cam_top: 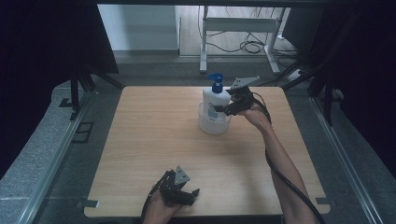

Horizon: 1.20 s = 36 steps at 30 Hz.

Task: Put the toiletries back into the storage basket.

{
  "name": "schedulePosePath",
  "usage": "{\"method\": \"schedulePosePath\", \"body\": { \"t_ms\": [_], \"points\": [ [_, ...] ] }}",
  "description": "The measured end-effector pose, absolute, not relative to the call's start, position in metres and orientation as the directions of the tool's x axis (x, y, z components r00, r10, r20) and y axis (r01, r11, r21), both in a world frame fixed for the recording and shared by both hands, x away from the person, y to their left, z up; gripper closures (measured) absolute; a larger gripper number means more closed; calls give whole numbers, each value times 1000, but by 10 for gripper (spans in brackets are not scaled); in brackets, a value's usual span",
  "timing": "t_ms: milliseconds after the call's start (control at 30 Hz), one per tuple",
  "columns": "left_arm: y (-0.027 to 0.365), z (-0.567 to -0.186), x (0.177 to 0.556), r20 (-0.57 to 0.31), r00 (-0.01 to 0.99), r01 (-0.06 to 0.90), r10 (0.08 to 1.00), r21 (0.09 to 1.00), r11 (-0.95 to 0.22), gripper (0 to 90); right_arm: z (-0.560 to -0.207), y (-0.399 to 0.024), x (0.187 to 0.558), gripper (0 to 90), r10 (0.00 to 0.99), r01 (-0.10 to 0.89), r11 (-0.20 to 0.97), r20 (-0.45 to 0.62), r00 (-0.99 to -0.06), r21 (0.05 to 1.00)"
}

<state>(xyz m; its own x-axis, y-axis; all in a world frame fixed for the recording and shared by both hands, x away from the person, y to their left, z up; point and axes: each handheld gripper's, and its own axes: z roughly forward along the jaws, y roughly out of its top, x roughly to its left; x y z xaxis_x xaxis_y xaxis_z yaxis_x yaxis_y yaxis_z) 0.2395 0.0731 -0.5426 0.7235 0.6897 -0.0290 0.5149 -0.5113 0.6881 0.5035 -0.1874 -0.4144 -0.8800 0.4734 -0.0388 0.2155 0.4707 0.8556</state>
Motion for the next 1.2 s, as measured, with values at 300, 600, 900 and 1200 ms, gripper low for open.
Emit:
{"method": "schedulePosePath", "body": {
  "t_ms": [300, 600, 900, 1200],
  "points": [
    [73, -543, 239, -29, 723, 515, 690, 688, -511, 127, -409, -187, 497, 43, 482, 219, 486, -51, -875, 846],
    [73, -542, 240, -25, 726, 512, 687, 686, -517, 127, -408, -190, 489, 22, 489, 214, 495, -66, -870, 842],
    [73, -543, 240, -26, 725, 512, 688, 688, -514, 127, -409, -196, 481, 22, 507, 229, 494, -63, -860, 838],
    [73, -542, 240, -26, 726, 513, 688, 687, -515, 127, -412, -205, 472, 21, 524, 244, 491, -60, -849, 836]
  ]
}}
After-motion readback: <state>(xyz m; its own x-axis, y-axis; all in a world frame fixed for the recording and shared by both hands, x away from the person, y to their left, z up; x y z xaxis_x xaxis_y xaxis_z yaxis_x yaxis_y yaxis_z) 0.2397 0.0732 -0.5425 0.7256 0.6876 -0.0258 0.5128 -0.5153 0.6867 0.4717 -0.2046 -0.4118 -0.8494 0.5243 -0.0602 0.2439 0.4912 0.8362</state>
